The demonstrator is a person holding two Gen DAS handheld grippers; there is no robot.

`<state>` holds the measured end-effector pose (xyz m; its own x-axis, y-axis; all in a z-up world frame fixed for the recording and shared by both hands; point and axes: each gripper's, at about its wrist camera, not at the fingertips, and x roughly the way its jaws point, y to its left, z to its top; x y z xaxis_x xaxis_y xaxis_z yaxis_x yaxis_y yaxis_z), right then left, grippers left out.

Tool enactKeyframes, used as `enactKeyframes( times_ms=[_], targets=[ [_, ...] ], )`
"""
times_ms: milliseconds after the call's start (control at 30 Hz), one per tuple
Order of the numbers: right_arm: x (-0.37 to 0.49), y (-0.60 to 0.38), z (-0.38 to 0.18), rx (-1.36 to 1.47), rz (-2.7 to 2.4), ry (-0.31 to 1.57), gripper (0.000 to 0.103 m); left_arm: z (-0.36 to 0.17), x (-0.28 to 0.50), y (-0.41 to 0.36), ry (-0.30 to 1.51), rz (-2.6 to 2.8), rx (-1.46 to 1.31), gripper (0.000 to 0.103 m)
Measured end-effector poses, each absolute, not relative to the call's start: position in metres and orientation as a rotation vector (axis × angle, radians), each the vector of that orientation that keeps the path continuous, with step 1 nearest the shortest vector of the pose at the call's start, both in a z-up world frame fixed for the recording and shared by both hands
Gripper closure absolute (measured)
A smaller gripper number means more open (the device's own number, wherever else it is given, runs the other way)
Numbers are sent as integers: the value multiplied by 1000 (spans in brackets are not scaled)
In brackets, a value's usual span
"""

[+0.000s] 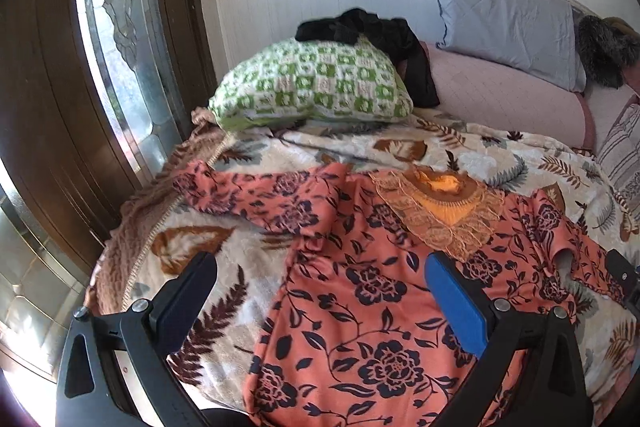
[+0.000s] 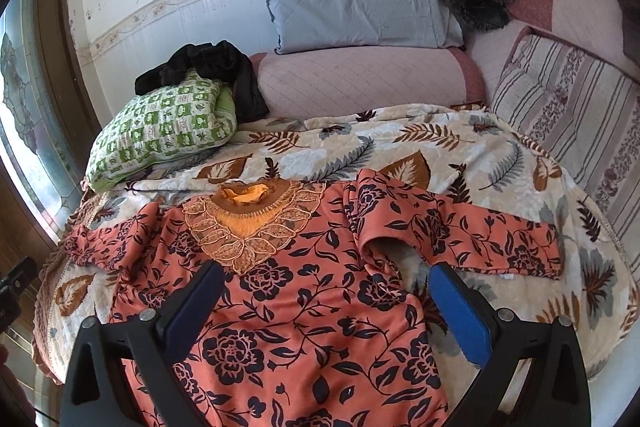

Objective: Fold small clothes

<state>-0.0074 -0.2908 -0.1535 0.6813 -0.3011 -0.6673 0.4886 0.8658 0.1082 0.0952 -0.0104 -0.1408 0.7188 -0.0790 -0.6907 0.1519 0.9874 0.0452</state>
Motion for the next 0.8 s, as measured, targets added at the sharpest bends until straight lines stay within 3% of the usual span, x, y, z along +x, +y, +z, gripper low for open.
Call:
enactKeyframes(
  times_ms=[200, 433, 600, 700, 767, 800],
  targets=[
    [-63, -419, -221, 795, -497, 627, 1, -227, 133, -41, 913, -161, 147, 0],
    [-127, -537, -321, 1404, -573, 426, 20, -282, 156, -87, 914, -240, 226, 0],
    [-120, -575, -346, 1516, -621, 319, 24, -322, 166, -93, 1018, -272, 260, 0],
    [-95, -587, -342, 1459, -664, 355, 26, -322, 166, -91, 995, -265, 218, 0],
    [-83, -595, -341, 1414, -713, 352, 47, -324, 162, -92, 957, -262, 222, 0],
    [-77, -598, -342, 1392, -729, 368, 88, -325, 157, -90, 926, -260, 213, 0]
  ],
)
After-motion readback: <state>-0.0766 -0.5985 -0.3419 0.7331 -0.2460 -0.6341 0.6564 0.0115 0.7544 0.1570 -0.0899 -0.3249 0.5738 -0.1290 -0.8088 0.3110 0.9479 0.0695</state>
